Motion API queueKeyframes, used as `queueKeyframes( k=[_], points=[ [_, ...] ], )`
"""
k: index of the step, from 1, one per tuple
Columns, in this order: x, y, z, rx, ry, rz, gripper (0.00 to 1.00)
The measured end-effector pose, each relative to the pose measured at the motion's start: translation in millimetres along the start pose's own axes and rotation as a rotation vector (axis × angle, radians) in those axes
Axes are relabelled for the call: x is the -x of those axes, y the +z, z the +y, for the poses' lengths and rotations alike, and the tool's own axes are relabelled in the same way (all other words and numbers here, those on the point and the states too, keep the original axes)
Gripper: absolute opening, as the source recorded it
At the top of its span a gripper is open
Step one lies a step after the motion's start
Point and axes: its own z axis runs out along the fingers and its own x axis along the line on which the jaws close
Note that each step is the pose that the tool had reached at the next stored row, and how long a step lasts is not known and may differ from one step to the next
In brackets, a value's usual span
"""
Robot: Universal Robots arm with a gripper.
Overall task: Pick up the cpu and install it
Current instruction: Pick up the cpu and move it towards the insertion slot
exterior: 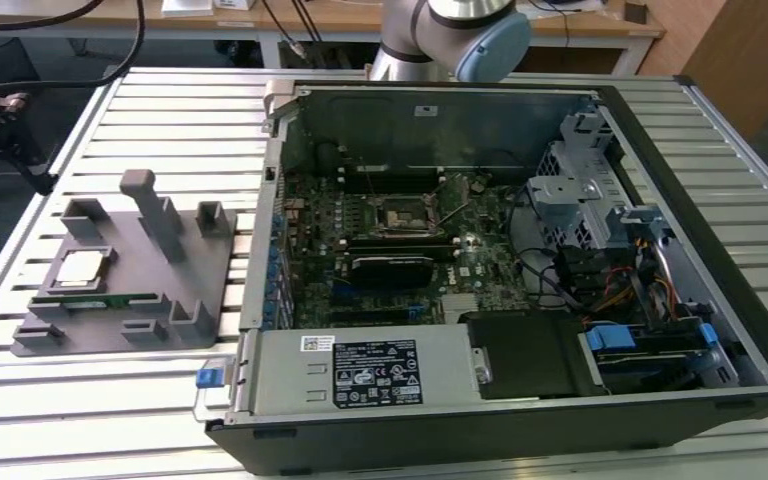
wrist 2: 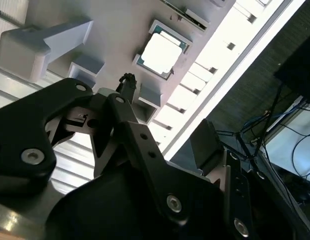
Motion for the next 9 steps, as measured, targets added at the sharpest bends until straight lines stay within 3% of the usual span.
queueKeyframes(
  k=[9],
  points=[
    [-0.1,16.2,-3.3,0.0001,-0.020,0.0008,0.71]
  ],
)
